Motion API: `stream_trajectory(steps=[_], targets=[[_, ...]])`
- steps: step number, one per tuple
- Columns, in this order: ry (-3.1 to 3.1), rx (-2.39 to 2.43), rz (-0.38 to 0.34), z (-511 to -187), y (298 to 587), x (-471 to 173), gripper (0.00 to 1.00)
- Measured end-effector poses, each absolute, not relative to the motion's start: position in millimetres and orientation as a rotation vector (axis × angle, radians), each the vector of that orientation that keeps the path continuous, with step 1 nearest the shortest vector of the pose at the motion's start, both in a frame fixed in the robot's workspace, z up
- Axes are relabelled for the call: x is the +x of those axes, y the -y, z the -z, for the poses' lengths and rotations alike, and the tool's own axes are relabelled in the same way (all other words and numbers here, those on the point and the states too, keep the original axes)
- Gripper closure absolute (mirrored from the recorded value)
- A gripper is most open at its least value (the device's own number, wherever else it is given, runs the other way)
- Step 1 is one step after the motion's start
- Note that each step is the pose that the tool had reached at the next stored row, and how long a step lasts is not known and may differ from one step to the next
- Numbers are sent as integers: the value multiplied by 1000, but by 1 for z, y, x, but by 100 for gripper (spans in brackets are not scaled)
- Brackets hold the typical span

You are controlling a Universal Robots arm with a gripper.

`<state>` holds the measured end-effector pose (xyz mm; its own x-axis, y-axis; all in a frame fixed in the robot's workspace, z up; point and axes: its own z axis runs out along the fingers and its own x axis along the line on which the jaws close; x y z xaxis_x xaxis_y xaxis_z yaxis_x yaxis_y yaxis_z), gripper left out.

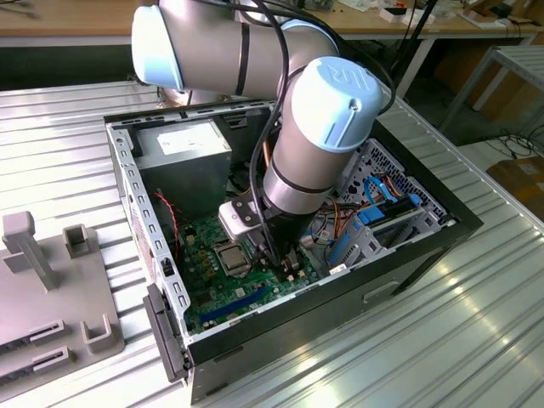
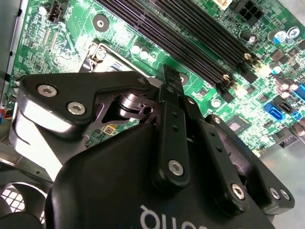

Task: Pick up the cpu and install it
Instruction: 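Close the cpu cover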

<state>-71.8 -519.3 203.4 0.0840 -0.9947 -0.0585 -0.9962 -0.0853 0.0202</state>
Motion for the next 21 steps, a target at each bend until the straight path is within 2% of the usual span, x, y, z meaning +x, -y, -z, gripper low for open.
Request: stream_trajectory(steps=[21], targets=[[-2102, -2290, -98, -204, 519, -80, 89]])
